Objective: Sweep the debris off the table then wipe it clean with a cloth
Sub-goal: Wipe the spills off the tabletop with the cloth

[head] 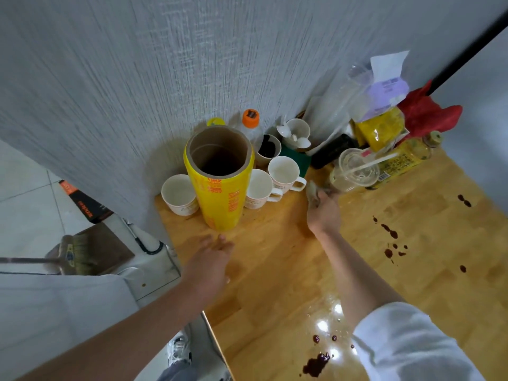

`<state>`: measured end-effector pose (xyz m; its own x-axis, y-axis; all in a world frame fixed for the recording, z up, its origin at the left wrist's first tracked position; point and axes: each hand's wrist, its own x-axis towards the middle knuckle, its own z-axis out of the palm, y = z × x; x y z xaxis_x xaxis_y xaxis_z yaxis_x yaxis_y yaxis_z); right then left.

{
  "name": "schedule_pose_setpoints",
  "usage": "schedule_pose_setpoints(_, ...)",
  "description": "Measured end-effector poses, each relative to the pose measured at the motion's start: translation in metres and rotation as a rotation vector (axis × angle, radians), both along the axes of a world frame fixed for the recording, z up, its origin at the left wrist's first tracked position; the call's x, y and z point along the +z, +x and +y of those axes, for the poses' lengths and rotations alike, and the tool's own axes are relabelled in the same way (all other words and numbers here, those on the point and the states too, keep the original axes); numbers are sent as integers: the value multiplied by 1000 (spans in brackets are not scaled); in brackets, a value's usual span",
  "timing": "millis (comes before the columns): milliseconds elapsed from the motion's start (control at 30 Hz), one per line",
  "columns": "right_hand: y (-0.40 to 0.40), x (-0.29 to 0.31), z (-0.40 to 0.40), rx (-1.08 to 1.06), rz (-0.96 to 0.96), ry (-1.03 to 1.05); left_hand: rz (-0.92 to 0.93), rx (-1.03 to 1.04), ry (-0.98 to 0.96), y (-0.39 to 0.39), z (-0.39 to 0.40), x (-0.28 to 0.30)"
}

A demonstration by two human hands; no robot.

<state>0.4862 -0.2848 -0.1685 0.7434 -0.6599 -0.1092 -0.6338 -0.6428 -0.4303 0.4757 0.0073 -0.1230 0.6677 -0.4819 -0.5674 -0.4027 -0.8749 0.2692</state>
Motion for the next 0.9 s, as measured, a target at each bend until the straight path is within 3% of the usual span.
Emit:
schedule_pose_setpoints(67,-19,1,15,71,-13,-4,13,-11,7,0,1,1)
schedule_pose_setpoints(167,-81,5,49,338,-100,46,6,-32,30,0,1,2)
schedule_pose_setpoints(267,-119,8,59,604,-14,248,4,-33,23,0,2,5)
schedule_pose_setpoints(333,-100,7,40,421,-10,325,-4,-46,16,1,4,6)
schedule_pose_setpoints(433,-56,5,31,-181,-142,364,-1,-48,14,0,6,5)
schedule_pose_setpoints(500,-45,-7,71,-68,-152,241,-6,-64,14,2,7,6)
schedule_pose_setpoints(567,-55,-12,121,258,-74,223,-14,-67,-23,1,12,6)
schedule_pose_setpoints(667,-70,-8,126,520,19,236,-20,46,-185,-4,24,15)
schedule_pose_setpoints(833,-78,3,92,254,22,294,-410,588,-664,2,50,77)
schedule_pose_setpoints(900,-78,-2,94,248,51,275,-468,652,-889,21,51,110)
